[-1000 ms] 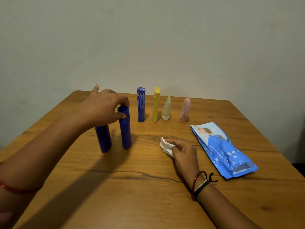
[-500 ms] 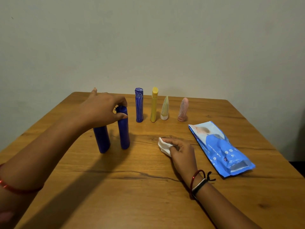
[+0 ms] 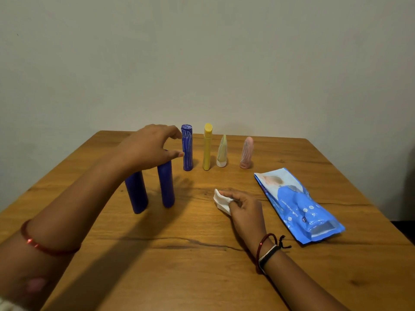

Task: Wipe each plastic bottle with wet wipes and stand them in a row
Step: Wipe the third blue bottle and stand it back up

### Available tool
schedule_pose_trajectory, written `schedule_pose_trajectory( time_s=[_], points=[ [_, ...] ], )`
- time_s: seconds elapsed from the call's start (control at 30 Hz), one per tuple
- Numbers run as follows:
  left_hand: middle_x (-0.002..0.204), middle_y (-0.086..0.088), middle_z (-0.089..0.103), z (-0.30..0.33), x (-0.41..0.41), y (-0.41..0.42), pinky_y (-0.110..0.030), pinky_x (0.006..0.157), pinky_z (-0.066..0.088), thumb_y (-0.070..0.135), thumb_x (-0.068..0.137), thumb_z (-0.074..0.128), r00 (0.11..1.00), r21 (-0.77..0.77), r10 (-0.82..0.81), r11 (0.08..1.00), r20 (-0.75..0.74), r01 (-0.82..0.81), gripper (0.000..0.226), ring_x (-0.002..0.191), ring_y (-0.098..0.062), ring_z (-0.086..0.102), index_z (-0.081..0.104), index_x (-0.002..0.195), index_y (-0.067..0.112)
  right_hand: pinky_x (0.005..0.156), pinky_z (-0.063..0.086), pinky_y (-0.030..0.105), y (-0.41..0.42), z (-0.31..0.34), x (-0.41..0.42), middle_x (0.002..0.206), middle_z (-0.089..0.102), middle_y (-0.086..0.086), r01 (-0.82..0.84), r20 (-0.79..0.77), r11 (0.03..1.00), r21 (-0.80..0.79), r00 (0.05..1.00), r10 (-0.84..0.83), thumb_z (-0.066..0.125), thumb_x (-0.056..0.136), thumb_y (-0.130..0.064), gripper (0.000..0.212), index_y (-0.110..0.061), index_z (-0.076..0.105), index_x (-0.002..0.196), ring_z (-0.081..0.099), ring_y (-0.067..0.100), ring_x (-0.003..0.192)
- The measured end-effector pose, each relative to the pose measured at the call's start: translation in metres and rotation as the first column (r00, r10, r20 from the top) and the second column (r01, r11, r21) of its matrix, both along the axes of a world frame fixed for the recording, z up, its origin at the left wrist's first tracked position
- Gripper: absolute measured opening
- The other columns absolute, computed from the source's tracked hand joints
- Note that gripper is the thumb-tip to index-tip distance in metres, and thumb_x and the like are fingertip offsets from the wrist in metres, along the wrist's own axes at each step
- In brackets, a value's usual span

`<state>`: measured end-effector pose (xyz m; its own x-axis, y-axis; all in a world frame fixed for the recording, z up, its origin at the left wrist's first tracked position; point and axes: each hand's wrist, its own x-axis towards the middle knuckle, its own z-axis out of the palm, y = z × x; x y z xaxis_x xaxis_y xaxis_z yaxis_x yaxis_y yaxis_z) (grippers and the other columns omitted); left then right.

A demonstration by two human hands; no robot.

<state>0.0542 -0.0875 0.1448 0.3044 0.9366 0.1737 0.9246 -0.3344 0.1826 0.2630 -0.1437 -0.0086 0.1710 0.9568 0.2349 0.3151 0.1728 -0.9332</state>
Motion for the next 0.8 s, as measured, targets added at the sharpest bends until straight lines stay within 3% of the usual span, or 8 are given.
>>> schedule_pose_trajectory(
  time_s=[0.2, 0.5, 0.8],
  points=[
    [0.14, -0.004, 0.05, 0.013, 0.012, 0.051, -0.037, 0.1, 0.039, 0.036, 0.091, 0.061, 0.987, 0.13, 0.02, 0.991, 0.157, -0.041, 0.047, 0.127, -0.022, 0.046, 0.05, 0.134, 0.02, 0.081, 0.041, 0.001, -0.001, 0.002, 0.002, 0.095, 0.061, -0.026, 0.006, -0.006, 1.0, 0.009, 1.0, -0.006, 0.049, 0.084, 0.008, 0.045, -0.027, 0.072, 0.1, 0.054, -0.02, 0.092],
    [0.129, -0.006, 0.06, 0.002, 0.025, 0.111, -0.038, 0.091, 0.047, 0.039, 0.088, 0.065, 0.988, -0.002, 0.154, 0.988, 0.012, -0.154, 0.049, 0.116, -0.023, 0.055, 0.055, 0.129, 0.016, 0.079, 0.044, 0.005, 0.005, 0.002, 0.007, 0.104, 0.068, -0.015, 0.018, -0.033, 1.0, -0.009, 0.999, -0.018, 0.048, 0.084, 0.005, 0.045, -0.028, 0.072, 0.102, 0.059, -0.004, 0.099],
    [0.109, -0.005, 0.067, -0.005, 0.034, 0.122, -0.035, 0.081, 0.05, 0.037, 0.086, 0.067, 0.98, 0.005, 0.189, 0.982, -0.056, -0.189, 0.034, 0.099, -0.02, 0.058, 0.066, 0.11, 0.013, 0.078, 0.045, 0.008, 0.006, 0.003, 0.011, 0.11, 0.068, -0.011, 0.038, -0.034, 0.999, -0.005, 0.999, -0.038, 0.048, 0.085, 0.003, 0.044, -0.029, 0.071, 0.104, 0.059, 0.002, 0.104]
  ],
)
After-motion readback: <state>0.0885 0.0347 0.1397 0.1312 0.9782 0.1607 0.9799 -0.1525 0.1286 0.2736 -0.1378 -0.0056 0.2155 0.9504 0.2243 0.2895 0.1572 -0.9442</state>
